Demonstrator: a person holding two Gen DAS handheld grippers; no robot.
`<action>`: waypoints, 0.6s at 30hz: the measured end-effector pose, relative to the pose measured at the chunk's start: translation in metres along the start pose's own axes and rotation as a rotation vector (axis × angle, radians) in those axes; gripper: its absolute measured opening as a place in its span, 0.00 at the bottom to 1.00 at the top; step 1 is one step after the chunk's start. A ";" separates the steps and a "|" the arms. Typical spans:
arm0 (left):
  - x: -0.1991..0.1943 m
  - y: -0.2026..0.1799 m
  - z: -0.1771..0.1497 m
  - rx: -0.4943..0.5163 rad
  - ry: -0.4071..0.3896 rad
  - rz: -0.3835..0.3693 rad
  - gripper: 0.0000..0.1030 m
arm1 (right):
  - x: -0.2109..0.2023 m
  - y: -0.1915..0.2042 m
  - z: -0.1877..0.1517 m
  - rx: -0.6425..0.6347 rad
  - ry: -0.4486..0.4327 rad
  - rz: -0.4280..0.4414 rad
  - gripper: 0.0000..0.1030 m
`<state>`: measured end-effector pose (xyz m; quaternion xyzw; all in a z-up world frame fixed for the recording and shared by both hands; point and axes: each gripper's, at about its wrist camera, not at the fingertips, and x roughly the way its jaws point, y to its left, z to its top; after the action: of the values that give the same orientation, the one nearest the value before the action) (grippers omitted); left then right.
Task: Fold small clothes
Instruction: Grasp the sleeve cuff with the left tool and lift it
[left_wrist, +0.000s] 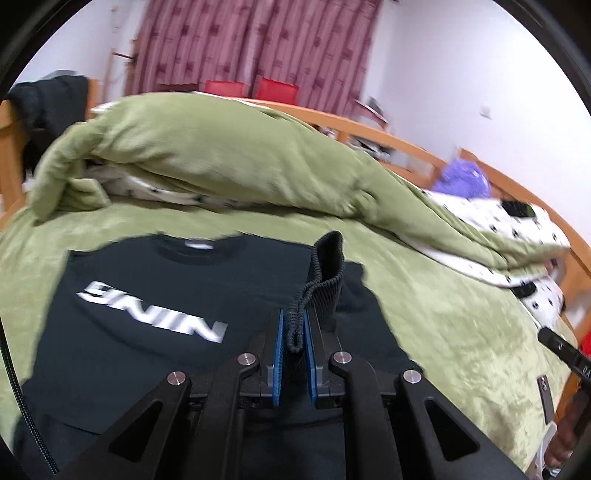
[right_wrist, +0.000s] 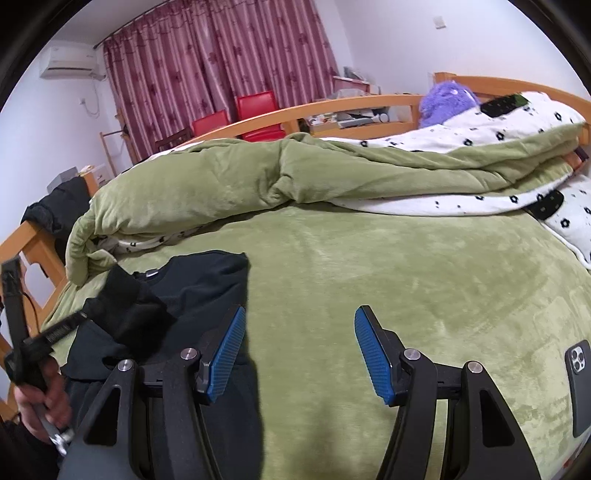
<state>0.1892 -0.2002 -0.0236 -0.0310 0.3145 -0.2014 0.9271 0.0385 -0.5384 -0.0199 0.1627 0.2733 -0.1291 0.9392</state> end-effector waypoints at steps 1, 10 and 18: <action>-0.004 0.008 0.002 -0.004 -0.008 0.013 0.10 | 0.000 0.008 0.001 -0.013 -0.001 0.004 0.59; -0.029 0.117 0.004 -0.124 -0.047 0.163 0.10 | 0.015 0.075 -0.001 -0.133 0.028 0.015 0.59; -0.016 0.191 -0.032 -0.244 0.037 0.202 0.10 | 0.039 0.126 -0.010 -0.245 0.076 -0.001 0.59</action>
<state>0.2261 -0.0161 -0.0756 -0.1079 0.3553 -0.0678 0.9260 0.1077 -0.4260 -0.0200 0.0512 0.3226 -0.0890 0.9409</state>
